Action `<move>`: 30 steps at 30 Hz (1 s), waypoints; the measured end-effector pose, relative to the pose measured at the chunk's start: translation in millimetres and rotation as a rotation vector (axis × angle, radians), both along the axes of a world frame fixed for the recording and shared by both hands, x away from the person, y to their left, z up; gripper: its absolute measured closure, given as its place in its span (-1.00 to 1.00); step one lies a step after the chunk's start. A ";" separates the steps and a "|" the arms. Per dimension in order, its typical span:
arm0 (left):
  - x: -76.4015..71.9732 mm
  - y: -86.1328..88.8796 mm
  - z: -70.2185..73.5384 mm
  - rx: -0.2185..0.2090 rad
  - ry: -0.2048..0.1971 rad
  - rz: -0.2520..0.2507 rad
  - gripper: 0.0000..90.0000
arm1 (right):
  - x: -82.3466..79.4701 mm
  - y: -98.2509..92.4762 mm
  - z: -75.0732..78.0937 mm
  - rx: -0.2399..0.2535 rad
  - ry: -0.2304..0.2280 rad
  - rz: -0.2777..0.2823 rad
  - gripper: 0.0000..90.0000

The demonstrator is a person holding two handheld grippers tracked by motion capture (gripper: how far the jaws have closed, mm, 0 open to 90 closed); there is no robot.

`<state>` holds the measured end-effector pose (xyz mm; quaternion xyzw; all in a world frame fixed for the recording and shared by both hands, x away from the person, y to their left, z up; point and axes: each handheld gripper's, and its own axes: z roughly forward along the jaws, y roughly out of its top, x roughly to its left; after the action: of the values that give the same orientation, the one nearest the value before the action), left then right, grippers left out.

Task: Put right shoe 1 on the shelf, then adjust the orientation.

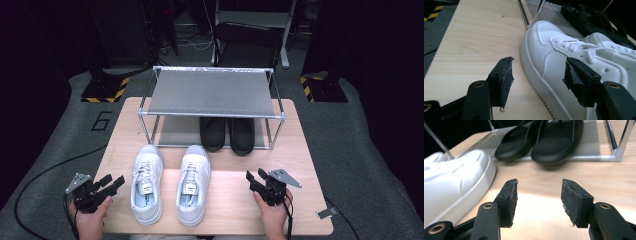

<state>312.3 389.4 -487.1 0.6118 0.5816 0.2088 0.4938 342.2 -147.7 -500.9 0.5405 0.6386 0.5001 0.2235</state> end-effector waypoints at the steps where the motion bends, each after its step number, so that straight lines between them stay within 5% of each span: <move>1: 0.2 -1.2 0.9 -0.002 0.003 -0.008 -0.13 | -5.5 -0.9 -0.6 -0.006 0.007 0.004 0.04; 11: 0.0 -10.9 10.9 0.035 0.043 -0.055 -0.17 | -11.2 -12.5 -0.7 0.005 0.021 0.057 0.01; 15: -1.3 -16.9 14.1 0.053 0.030 -0.065 -0.12 | -11.7 -16.2 -2.6 0.030 0.018 0.061 0.02; 20: -4.8 -22.6 20.1 0.084 0.030 -0.076 -0.08 | -18.4 -16.0 0.1 -0.002 -0.002 0.059 0.01; 26: -11.0 -22.6 33.3 0.051 0.001 -0.073 -0.14 | -25.2 -14.4 2.7 -0.013 -0.016 0.049 -0.05; 30: -13.8 -30.4 39.9 0.055 0.004 -0.115 -0.12 | -24.4 -14.1 2.3 -0.022 -0.023 0.041 -0.06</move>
<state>298.5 359.0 -447.3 0.6581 0.5406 0.1948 0.4866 317.8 -161.7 -498.5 0.5192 0.6523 0.5036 0.2264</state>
